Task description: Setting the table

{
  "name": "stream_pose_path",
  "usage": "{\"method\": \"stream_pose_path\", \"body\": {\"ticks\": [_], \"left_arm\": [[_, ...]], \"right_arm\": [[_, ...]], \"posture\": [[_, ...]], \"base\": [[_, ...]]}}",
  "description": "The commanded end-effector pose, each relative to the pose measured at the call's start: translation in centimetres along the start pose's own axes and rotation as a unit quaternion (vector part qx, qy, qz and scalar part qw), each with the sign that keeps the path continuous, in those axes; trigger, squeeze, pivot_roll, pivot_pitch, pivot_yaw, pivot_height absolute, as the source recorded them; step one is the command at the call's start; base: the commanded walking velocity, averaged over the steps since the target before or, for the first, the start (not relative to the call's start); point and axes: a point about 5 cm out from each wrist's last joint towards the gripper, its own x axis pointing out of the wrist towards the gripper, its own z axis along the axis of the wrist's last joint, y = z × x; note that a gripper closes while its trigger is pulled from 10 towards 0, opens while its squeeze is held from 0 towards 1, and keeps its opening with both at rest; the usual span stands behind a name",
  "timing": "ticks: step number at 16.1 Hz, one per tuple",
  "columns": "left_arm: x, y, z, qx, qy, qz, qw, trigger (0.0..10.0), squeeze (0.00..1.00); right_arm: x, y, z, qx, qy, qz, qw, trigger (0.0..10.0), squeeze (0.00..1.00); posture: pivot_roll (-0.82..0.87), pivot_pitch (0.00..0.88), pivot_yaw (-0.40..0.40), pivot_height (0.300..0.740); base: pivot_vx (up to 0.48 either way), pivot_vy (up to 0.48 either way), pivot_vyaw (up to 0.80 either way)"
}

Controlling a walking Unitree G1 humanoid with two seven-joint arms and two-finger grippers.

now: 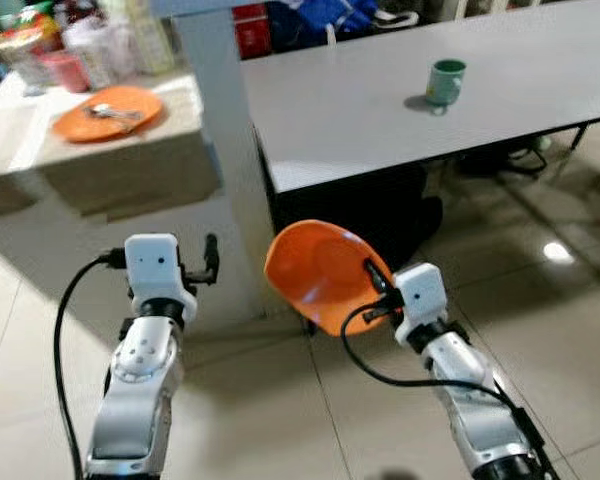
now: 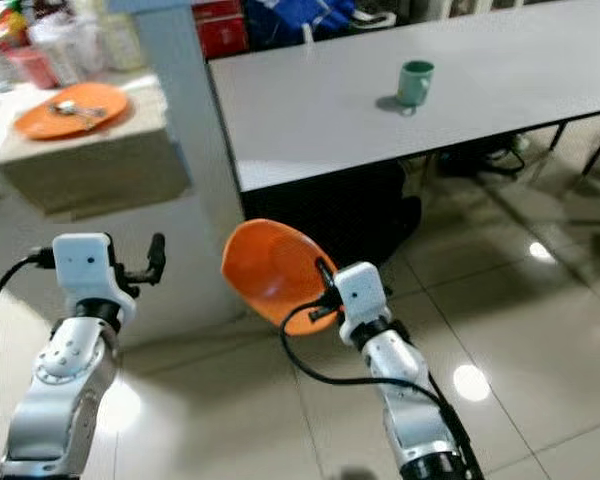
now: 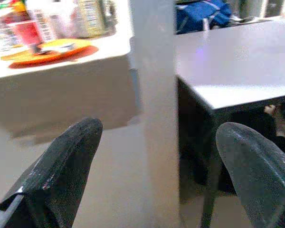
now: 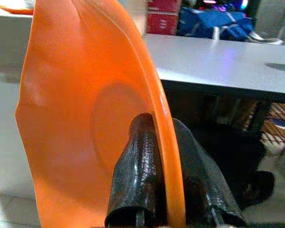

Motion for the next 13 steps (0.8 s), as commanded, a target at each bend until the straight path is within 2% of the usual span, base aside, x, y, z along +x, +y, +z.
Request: {"method": "stream_pose_path", "body": {"ticks": [1, 5, 8, 9, 11, 13], "left_arm": [[0.07, -0.37, 0.06, 0.004, 0.001, -0.003, 1.000, 10.0, 1.00], [0.04, -0.44, -0.15, 0.003, 0.004, -0.002, 1.000, 10.0, 1.00], [0.02, -0.59, -0.29, -0.001, 0.006, -0.003, 1.000, 10.0, 1.00], [0.03, -0.73, -0.29, -0.001, 0.006, -0.007, 1.000, 10.0, 1.00], [0.02, -0.69, -0.32, -0.002, 0.006, -0.004, 1.000, 10.0, 1.00], [0.06, -0.72, -0.31, -0.003, 0.004, -0.004, 1.000, 10.0, 1.00]], "right_arm": [[-0.02, -0.82, 0.69, -0.002, -0.020, -0.018, 1.000, 0.0, 0.08], [0.22, -0.94, 0.65, -0.008, -0.015, -0.018, 1.000, 0.0, 0.13], [0.41, -1.00, 0.61, -0.007, -0.012, -0.014, 1.000, 0.0, 0.12], [0.40, -1.14, 0.53, -0.006, -0.008, -0.017, 1.000, 0.0, 0.07], [0.38, -1.18, 0.57, -0.012, -0.010, -0.017, 1.000, 0.0, 0.07], [0.39, -1.21, 0.57, -0.012, -0.011, -0.016, 1.000, 0.0, 0.08]], "posture": [[-0.14, 0.007, 0.106, 0.740], [-0.14, 0.003, 0.102, 0.740], [-0.14, 0.000, 0.097, 0.740], [-0.14, 0.000, 0.097, 0.740], [-0.14, 0.000, 0.097, 0.740], [-0.14, 0.000, 0.095, 0.740]], "base": [[0.480, 0.000, 0.00], [0.480, 0.000, 0.80], [0.000, 0.000, 0.80], [0.000, 0.000, 0.00], [0.000, 0.000, 0.00], [0.000, -0.476, 0.00]]}}
